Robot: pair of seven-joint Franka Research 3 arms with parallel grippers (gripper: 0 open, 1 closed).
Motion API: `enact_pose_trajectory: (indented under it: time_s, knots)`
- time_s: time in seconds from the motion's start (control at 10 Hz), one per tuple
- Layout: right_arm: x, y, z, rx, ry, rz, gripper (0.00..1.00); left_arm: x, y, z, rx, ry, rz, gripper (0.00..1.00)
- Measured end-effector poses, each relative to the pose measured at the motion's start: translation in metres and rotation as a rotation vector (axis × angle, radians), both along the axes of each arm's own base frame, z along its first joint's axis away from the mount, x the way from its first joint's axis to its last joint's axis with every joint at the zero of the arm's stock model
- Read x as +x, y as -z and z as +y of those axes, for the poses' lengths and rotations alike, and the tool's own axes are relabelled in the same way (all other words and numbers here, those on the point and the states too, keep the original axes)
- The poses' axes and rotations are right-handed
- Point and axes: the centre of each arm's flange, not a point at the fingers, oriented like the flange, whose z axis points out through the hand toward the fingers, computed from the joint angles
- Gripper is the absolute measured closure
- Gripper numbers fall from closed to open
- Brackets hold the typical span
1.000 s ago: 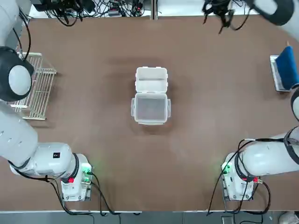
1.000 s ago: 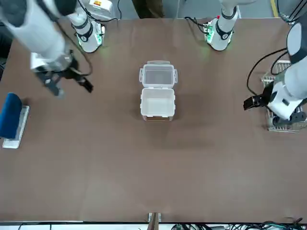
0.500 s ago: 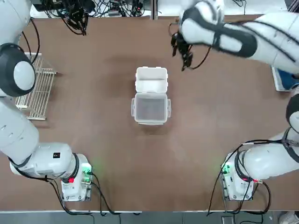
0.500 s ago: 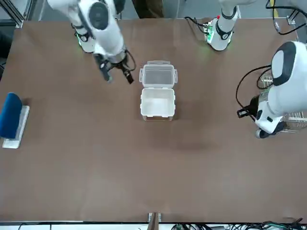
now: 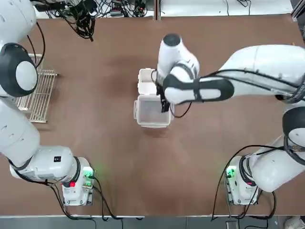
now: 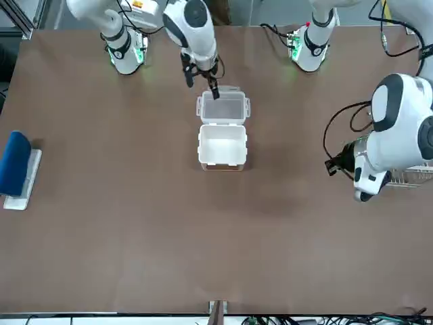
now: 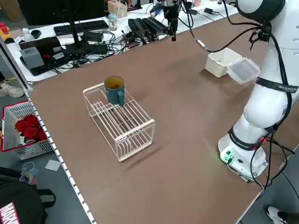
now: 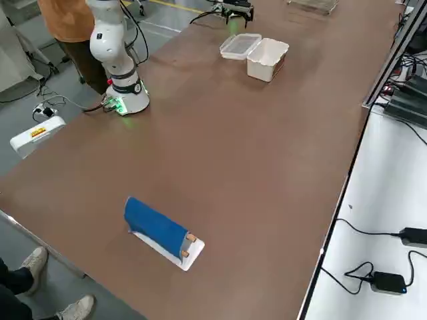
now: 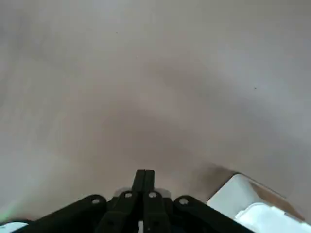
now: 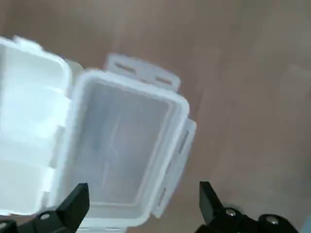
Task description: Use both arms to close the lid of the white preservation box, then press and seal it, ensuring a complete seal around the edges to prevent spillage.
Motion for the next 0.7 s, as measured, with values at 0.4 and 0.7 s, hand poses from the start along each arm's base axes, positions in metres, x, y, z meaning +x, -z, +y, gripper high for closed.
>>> enact_pose_trajectory:
  time_s: [0.4,0.7]
  knots:
    - [-0.049,0.050,0.022,0.026,0.005,0.005,0.00,-0.007,0.044,-0.017,0.018,-0.136,-0.022,0.99]
    - [-0.047,0.085,0.020,0.039,0.025,0.010,0.04,-0.016,0.061,-0.039,0.026,-0.149,-0.019,0.99]
